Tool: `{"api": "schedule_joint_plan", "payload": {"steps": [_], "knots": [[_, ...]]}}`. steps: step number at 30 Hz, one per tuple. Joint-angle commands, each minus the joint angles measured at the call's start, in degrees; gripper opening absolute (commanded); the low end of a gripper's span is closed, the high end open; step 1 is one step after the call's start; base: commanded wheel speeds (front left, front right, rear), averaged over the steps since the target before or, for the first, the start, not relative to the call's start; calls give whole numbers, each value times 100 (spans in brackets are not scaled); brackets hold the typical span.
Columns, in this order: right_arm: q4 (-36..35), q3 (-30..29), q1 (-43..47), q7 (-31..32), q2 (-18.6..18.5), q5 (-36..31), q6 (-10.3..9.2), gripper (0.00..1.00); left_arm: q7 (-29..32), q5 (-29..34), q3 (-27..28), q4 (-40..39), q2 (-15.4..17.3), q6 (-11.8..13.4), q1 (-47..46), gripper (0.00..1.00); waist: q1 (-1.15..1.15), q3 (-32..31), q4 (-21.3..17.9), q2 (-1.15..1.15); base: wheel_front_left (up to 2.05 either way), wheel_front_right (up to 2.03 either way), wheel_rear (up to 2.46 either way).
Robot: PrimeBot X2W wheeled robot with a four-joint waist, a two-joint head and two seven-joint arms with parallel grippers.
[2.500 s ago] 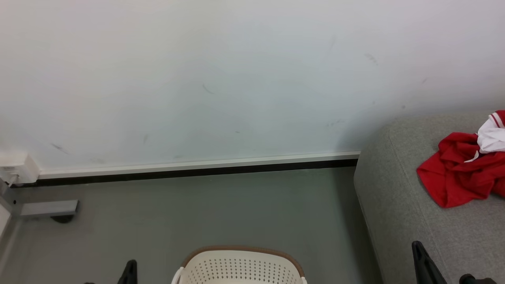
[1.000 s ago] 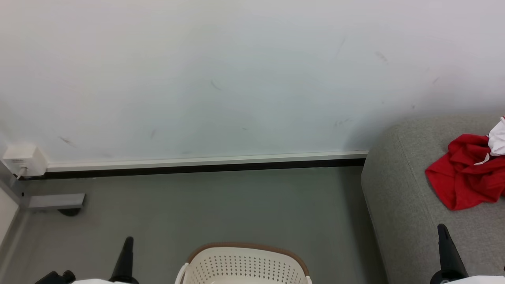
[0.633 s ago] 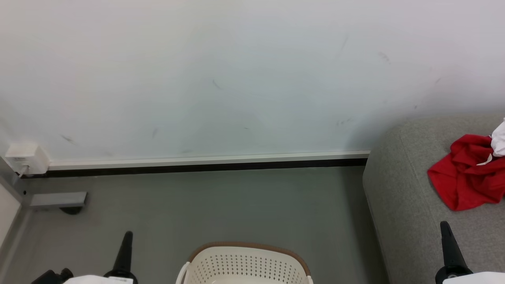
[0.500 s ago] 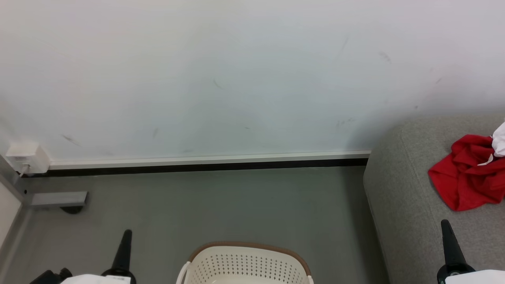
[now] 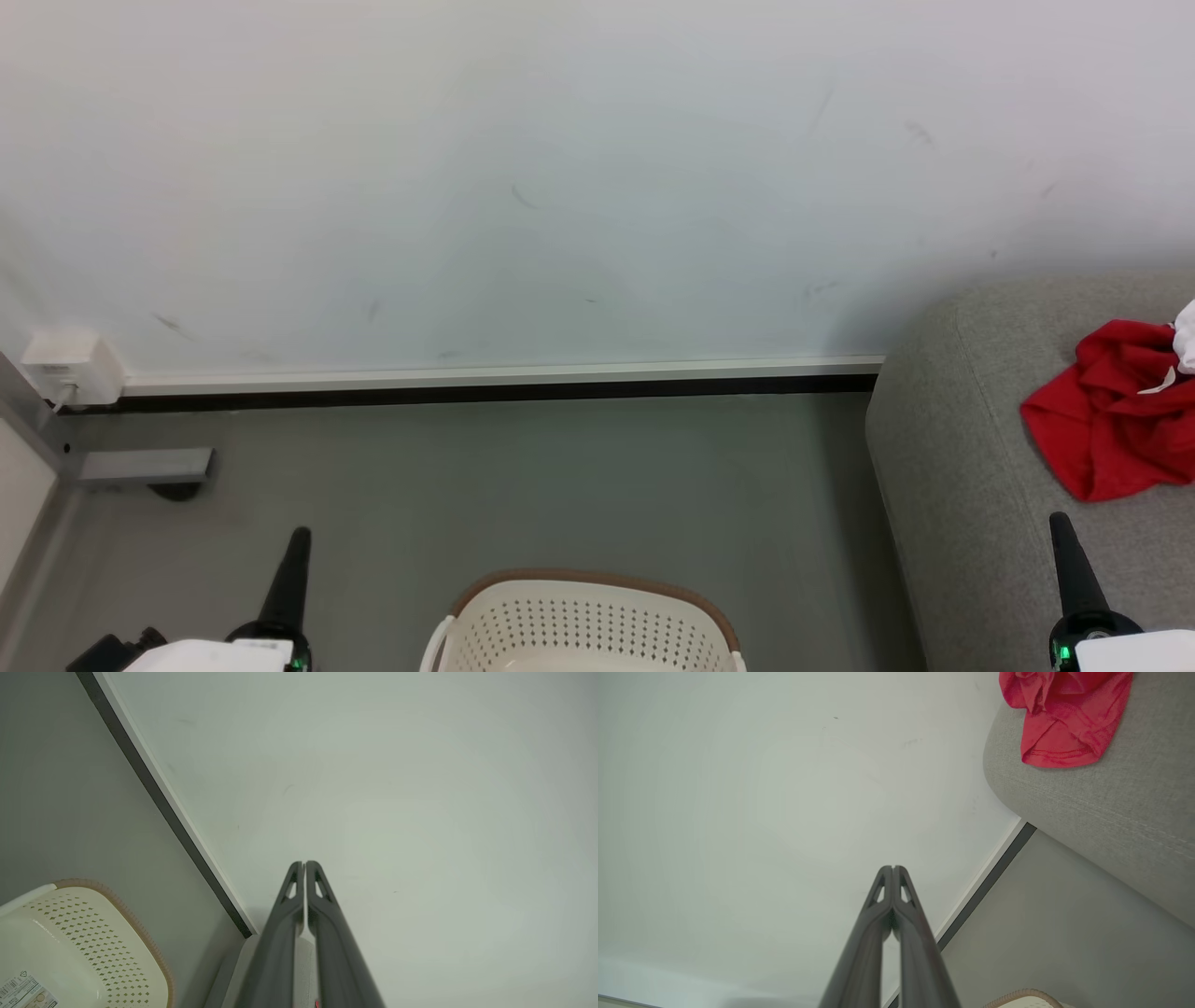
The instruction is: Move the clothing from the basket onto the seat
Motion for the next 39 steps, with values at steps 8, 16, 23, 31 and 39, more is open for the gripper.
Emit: {"api": "schedule_joint_plan", "payload": {"steps": [8,16,23,31,39], "knots": [[8,-64,-146,116,-55,490,-10,0,123,-400,94,-48,-30,-78,-127,0,-1,9,26,0,0,0,0],[23,-94,-202,207,-63,883,-11,0,217,-734,153,-55,-59,-124,-168,0,-1,18,54,0,0,0,0],[35,-120,-227,279,-68,1212,-12,0,287,-1020,200,-62,-77,-156,-200,0,-1,26,77,0,0,0,0],[51,-152,-260,354,-74,1558,-13,0,382,-1327,249,-67,-101,-195,-235,0,-1,36,105,0,0,0,0],[67,-185,-311,443,-77,1889,-14,0,461,-1599,291,-73,-126,-235,-265,0,-1,45,132,0,0,0,0]]}}
